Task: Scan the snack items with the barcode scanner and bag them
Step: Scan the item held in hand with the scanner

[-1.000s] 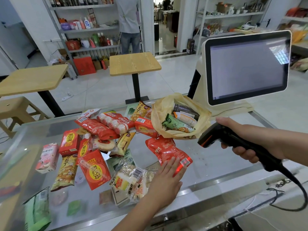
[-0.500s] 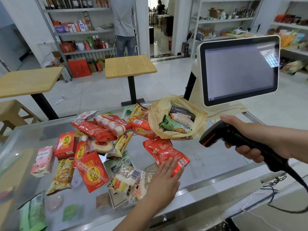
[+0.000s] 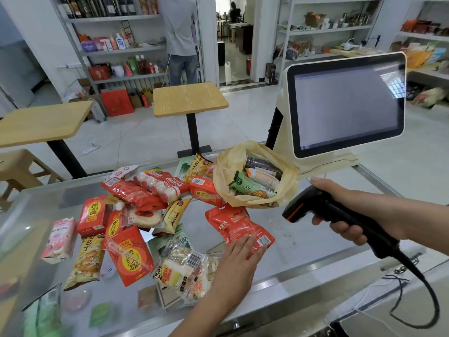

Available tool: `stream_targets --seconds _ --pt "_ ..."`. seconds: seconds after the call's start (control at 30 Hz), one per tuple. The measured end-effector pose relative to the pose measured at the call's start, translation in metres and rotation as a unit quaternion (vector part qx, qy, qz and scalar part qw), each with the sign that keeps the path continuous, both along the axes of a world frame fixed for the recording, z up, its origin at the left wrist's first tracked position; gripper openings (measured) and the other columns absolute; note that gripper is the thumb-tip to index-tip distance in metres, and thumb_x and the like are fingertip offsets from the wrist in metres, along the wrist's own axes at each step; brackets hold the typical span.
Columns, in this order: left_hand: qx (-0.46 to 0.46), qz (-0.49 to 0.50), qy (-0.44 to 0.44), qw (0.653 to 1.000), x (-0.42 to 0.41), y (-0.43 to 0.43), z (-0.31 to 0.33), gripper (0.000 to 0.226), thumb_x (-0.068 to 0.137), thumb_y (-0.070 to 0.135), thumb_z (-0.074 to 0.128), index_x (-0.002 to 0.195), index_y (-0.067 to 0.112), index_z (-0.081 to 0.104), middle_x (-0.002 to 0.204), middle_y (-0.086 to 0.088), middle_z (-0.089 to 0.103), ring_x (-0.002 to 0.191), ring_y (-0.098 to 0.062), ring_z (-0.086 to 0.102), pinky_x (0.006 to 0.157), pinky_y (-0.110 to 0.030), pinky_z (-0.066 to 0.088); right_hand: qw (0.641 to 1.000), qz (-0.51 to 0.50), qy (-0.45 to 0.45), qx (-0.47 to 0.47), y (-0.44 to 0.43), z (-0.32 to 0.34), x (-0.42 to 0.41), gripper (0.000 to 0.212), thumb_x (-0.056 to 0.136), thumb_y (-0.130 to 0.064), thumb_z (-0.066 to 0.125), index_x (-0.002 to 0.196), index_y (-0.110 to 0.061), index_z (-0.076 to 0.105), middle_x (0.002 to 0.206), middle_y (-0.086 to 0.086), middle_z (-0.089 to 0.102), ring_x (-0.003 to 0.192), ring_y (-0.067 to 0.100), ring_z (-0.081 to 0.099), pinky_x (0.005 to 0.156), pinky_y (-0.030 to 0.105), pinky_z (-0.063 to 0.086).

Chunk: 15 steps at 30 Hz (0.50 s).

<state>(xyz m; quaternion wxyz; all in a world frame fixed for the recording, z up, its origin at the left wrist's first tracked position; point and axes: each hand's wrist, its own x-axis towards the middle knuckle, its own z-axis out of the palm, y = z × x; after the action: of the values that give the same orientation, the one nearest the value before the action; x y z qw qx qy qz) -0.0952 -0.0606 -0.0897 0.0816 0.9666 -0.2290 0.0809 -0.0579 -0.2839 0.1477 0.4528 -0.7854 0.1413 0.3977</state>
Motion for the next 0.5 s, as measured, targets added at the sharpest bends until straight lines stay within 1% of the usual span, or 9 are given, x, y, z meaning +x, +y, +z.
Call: stream_targets --seconds 0.1,0.2,0.27,0.33,0.4,0.47,0.5 --pt "-0.041 0.030 -0.027 0.998 0.003 -0.004 0.007 0.064 0.059 0.029 0.086 0.117 0.021 0.059 0.116 0.000 0.064 0.103 -0.018 0.063 0.084 -0.033 0.053 1.000 -0.014 -0.005 0.014 0.004 -0.025 0.011 0.081 0.078 -0.079 0.037 0.099 -0.004 0.059 0.052 0.001 0.043 0.038 0.012 0.037 0.036 0.020 0.033" --pt "-0.063 0.033 -0.059 0.996 0.003 -0.007 0.011 0.056 0.063 0.037 0.085 0.110 0.022 0.059 0.106 0.003 0.065 0.094 -0.016 0.063 0.077 -0.029 0.054 0.999 -0.026 -0.024 -0.002 0.009 -0.066 0.024 0.078 0.082 -0.076 0.037 0.101 -0.003 0.058 0.054 0.003 0.049 0.041 0.014 0.043 0.041 0.022 0.037" --pt "-0.058 0.032 -0.083 0.994 0.002 -0.006 0.013 0.057 0.060 0.039 0.087 0.108 0.020 0.063 0.102 0.003 0.067 0.091 -0.017 0.065 0.073 -0.029 0.055 0.998 -0.035 -0.044 -0.007 0.010 -0.096 0.033 0.077 0.083 -0.073 0.039 0.103 -0.001 0.057 0.056 0.006 0.054 0.044 0.016 0.049 0.044 0.024 0.041" --pt "-0.039 0.031 -0.119 0.992 0.002 -0.002 0.017 0.061 0.055 0.033 0.091 0.108 0.016 0.068 0.101 -0.002 0.070 0.091 -0.019 0.067 0.072 -0.031 0.056 0.997 -0.049 -0.062 0.001 0.011 -0.122 0.039 0.076 0.082 -0.073 0.043 0.099 -0.001 0.056 0.058 0.011 0.059 0.046 0.020 0.054 0.047 0.026 0.045" --pt "-0.041 0.026 -0.164 0.985 0.006 0.006 0.022 0.062 0.055 0.023 0.092 0.111 0.010 0.067 0.102 -0.007 0.071 0.091 -0.022 0.069 0.073 -0.033 0.058 0.995 -0.066 -0.078 0.016 0.016 -0.142 0.043 0.072 0.082 -0.072 0.043 0.091 -0.003 0.056 0.061 0.015 0.063 0.049 0.023 0.059 0.050 0.028 0.048" --pt "-0.058 0.032 -0.225 0.972 0.013 0.015 0.033 0.053 0.062 0.014 0.088 0.111 0.006 0.068 0.102 -0.010 0.072 0.091 -0.023 0.069 0.074 -0.036 0.059 0.992 -0.075 -0.094 0.031 0.022 -0.154 0.046 0.066 0.084 -0.071 0.040 0.087 -0.007 0.058 0.066 0.017 0.067 0.054 0.024 0.063 0.054 0.028 0.051" --pt "-0.075 0.039 -0.266 0.960 0.017 0.018 0.042 0.041 0.071 0.011 0.081 0.110 0.005 0.068 0.099 -0.010 0.072 0.089 -0.023 0.069 0.074 -0.035 0.058 0.991 -0.082 -0.103 0.038 0.025 -0.158 0.048 0.065 0.085 -0.071 0.039 0.086 -0.009 0.059 0.068 0.017 0.068 0.056 0.024 0.064 0.056 0.029 0.052"
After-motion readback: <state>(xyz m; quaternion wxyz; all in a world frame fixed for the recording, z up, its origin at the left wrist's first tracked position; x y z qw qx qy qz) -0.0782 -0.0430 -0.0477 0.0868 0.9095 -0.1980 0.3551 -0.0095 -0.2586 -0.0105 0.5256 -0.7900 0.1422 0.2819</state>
